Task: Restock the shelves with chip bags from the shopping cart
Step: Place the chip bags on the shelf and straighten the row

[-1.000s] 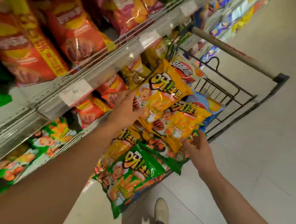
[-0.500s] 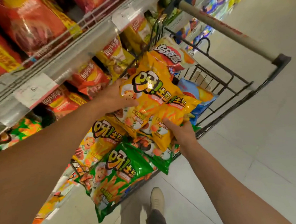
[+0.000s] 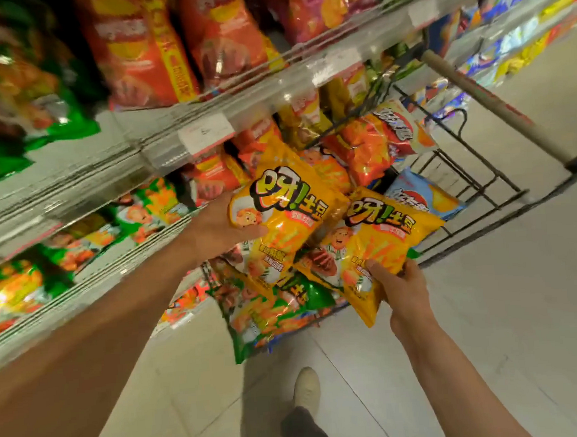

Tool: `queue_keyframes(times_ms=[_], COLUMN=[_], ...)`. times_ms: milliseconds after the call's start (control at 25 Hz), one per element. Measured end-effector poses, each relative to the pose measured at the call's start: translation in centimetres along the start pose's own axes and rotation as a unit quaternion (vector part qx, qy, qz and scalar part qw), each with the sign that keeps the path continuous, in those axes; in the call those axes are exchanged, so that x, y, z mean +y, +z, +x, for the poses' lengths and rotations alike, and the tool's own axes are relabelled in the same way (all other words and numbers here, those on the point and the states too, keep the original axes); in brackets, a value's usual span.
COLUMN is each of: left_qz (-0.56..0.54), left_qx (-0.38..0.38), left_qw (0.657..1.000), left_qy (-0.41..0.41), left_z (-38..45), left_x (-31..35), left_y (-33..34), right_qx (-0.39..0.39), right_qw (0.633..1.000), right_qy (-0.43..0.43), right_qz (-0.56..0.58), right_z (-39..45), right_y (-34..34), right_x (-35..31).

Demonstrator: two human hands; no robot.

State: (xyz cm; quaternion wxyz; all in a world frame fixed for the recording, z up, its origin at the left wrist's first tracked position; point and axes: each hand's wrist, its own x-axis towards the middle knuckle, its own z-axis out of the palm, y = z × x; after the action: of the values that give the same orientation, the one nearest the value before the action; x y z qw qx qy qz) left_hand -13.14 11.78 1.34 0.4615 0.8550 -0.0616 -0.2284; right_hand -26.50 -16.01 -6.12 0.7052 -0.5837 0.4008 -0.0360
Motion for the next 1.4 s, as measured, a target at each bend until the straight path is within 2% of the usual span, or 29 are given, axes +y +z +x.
queue_keyframes(times_ms=[160,320,520,720,880,1000,1400], left_qz=[-0.031,-0.037,-0.101,-0.154,-0.201,-0.224,-0.272], left_qx=[0.08,0.161,0.26,0.336,0.369,0.357,0.308], left_qw=[0.996,0.984,0.952,0.912,0.889,0.889,0.895], left_qy=[-0.016,-0.06,-0.128,-0.18,-0.183,-0.178,-0.171], left_z=[-10.4,-23.8,-40.9,-52.1,-54.6,-53.5,-41.7], left_x=[-3.8,-11.6,-20.5,-26.4,-29.1,-30.1,-28.8], left_y=[-3.7,-6.4,-10.3,-12.8,-13.3,-13.6,-17.8], right_qx=[-0.088,-0.204,-0.306,-0.368,-0.398,-0.414,-0.407], right_qw=[0.994,0.97,0.939,0.91,0.898,0.89,0.887], right_qy=[-0.056,-0.087,-0.067,-0.042,-0.013,-0.007,0.023], right_qz=[-0.037,-0.102,-0.142,-0.184,-0.185,-0.19,-0.219], right_z=[-6.7,-15.3,-25.8,-32.4,-33.9,-33.1,-24.0], right_y=[2.7,7.5,13.6,18.2,21.3,23.2,29.2], right_x=[2.1,6.3,14.3,19.6,20.6,20.4,17.0])
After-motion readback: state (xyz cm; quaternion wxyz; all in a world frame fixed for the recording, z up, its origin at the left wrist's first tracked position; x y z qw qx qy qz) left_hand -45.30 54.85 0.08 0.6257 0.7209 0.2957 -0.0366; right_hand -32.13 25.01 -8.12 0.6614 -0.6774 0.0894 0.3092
